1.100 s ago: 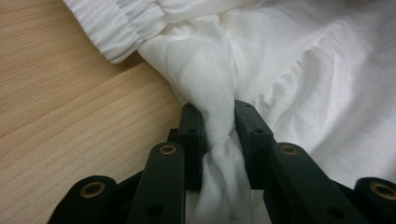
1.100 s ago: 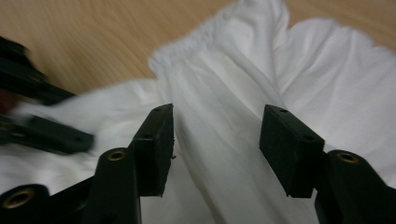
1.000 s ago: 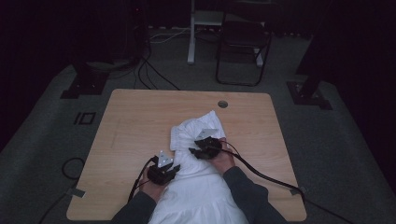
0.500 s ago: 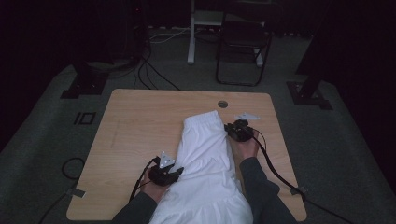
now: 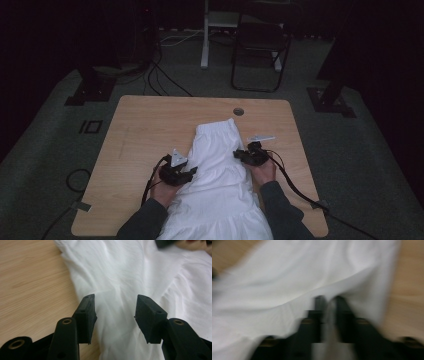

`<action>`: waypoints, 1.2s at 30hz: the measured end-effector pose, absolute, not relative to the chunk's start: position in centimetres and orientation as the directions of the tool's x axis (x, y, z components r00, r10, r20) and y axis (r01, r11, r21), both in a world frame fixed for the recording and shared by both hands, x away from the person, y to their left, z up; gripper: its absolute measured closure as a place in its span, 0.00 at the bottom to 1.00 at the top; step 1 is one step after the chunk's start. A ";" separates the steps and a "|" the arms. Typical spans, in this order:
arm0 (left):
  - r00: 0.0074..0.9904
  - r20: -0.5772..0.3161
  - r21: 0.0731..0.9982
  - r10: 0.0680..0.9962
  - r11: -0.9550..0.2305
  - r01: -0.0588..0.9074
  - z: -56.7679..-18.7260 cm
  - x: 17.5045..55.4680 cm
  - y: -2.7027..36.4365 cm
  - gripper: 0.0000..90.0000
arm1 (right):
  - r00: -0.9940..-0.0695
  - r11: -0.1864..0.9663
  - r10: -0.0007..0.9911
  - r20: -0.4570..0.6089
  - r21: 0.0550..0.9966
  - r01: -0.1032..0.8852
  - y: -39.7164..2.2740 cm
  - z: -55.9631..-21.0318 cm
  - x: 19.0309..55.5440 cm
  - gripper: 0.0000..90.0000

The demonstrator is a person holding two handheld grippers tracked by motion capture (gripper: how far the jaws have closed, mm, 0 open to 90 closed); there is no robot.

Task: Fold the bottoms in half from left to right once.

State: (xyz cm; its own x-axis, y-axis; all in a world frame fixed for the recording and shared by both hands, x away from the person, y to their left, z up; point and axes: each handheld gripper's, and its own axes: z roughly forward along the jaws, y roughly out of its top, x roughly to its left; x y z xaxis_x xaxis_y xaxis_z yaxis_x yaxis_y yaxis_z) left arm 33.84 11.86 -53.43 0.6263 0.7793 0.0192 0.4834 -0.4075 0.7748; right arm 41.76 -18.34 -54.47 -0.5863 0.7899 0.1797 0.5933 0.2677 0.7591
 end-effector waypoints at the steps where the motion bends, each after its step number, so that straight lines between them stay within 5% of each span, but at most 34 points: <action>1: 0.630 0.025 0.768 0.776 -0.418 0.485 -53.7 33.9 11.6 0.56 | -0.559 0.237 0.812 0.170 0.779 0.580 -18.7 -53.8 41.7 0.99; 7: 0.640 0.027 0.731 0.768 -0.452 0.512 -55.3 33.8 11.0 0.56 | -0.488 0.269 0.869 0.076 0.757 0.596 -19.1 -53.3 42.0 0.91; 15: 0.623 0.096 0.811 0.777 -0.423 0.403 -50.8 37.1 10.0 0.54 | -0.478 0.285 0.876 0.063 0.732 0.619 -18.6 -55.9 42.0 0.93; 22: 0.594 0.123 0.707 0.795 -0.490 0.510 -55.4 41.4 7.3 0.55 | -0.470 0.260 0.880 0.072 0.754 0.603 -18.7 -56.3 41.6 0.93; 36: 0.567 0.047 0.756 0.822 -0.400 0.518 -56.5 33.4 10.0 0.56 | -0.575 0.326 0.812 0.096 0.743 0.584 -17.9 -56.4 35.2 0.91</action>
State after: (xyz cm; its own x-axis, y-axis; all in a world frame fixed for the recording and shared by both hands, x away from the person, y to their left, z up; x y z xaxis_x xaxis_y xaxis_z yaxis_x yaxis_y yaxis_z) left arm 33.40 10.04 -56.46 0.5669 0.8224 0.0468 0.5179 -0.4000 0.7562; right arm 35.20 -17.86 -56.42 -0.5754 0.8122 0.0962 0.5842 0.3258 0.7433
